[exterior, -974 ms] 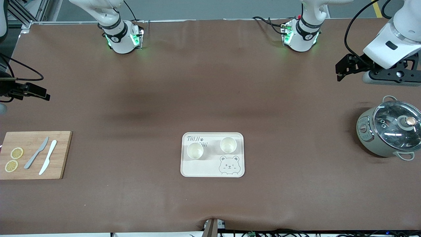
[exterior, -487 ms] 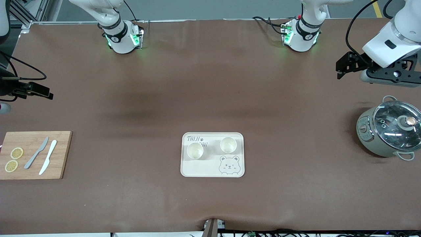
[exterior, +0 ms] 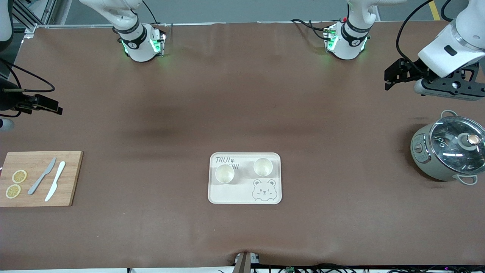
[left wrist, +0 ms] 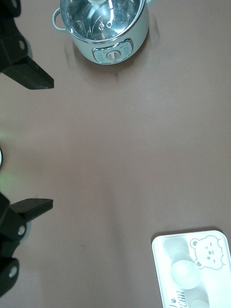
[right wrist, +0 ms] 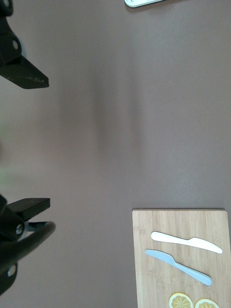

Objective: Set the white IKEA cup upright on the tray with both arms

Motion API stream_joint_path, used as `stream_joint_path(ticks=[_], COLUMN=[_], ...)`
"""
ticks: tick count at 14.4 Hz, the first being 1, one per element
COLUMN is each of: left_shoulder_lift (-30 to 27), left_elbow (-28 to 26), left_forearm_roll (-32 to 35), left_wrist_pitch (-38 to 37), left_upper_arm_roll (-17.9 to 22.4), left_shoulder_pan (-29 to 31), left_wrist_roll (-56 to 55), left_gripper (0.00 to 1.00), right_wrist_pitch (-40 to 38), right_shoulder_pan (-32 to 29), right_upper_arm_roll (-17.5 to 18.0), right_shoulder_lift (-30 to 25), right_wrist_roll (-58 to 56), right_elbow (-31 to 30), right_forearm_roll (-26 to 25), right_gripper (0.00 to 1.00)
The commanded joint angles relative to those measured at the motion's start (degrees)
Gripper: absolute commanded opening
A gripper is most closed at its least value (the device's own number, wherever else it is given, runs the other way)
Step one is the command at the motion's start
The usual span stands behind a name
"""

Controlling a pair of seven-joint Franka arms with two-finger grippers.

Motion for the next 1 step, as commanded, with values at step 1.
stream_joint_path(ticks=[1], left_shoulder_lift=[-0.1], left_elbow=[0.8], left_forearm_roll=[-0.7], left_wrist_pitch=[-1.0], left_upper_arm_roll=[0.1], left_shoulder_pan=[0.2], left_wrist_roll=[0.7], left_gripper=[1.0], right_wrist_pitch=[-0.1], right_shoulder_pan=[0.0], right_upper_arm_roll=[0.3], right_shoulder_lift=[-1.4], right_wrist_roll=[0.7], right_elbow=[-1.3], right_forearm_roll=[0.5], right_gripper=[1.0])
